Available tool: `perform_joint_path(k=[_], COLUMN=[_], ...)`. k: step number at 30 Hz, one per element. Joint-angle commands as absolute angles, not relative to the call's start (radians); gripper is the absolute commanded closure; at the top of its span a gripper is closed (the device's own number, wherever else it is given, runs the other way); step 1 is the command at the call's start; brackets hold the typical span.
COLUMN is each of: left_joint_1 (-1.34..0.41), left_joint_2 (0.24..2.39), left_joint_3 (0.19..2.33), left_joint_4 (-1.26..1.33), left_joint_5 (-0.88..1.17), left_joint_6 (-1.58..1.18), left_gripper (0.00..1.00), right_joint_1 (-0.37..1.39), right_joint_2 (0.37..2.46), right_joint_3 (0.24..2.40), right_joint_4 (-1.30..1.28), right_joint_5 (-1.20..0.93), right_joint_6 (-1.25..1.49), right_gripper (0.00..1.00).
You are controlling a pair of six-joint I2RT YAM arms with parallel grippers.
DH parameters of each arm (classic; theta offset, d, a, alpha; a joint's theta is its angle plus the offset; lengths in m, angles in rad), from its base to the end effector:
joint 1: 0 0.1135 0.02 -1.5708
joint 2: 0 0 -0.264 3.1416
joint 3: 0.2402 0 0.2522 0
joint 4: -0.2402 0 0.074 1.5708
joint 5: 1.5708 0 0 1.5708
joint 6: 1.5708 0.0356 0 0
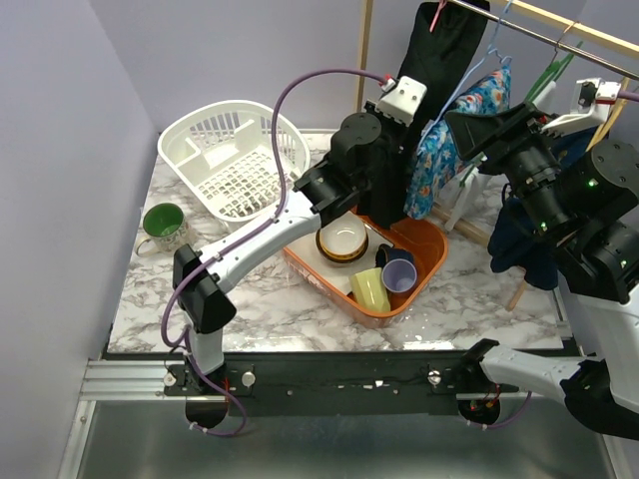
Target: Remove the skirt from the hanger
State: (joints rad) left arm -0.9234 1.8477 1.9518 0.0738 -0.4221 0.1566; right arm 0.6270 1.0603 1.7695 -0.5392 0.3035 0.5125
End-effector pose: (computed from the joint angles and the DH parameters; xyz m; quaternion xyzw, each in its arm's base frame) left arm 0.2736 -0.3377 0.4714 0.1847 0.6206 -0.1560 0.7459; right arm 0.1231 0.0760 0.5672 0.0789 0.6427 0.3257 0.6890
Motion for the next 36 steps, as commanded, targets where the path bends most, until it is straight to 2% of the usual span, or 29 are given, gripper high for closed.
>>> perform_joint_path(k=[1,19,28,36], left_joint_1=[-0.925,-0.927,-0.925,-0.927], left_joint_2=[1.731,1.431,1.263,1.106], left_joint_3=[1.934,1.776,1.697,1.562], left_joint_4=[0.172,-0.064,-0.256,-0.353], left_joint_5=[-0.443,-0.431,-0.279,-0.175], left_joint_6=[0.184,0.203,0.111,0.009], left_gripper=[1.0,1.0,1.0,1.0], right_joint_1=[0.63,0.63,0.63,0.63], right_joint_2=[1.065,1.19,1.276,1.426], right_joint_3=[1.775,1.922,1.976,2.123], right_joint_4=[-0.509,-0.436,-0.39,-0.359], right_joint_5=[0.268,0.123,0.026,-0.09], right_joint_6=[0.476,0.351,0.376,0.4], right_gripper=[0.32,0.3,0.32,0.37])
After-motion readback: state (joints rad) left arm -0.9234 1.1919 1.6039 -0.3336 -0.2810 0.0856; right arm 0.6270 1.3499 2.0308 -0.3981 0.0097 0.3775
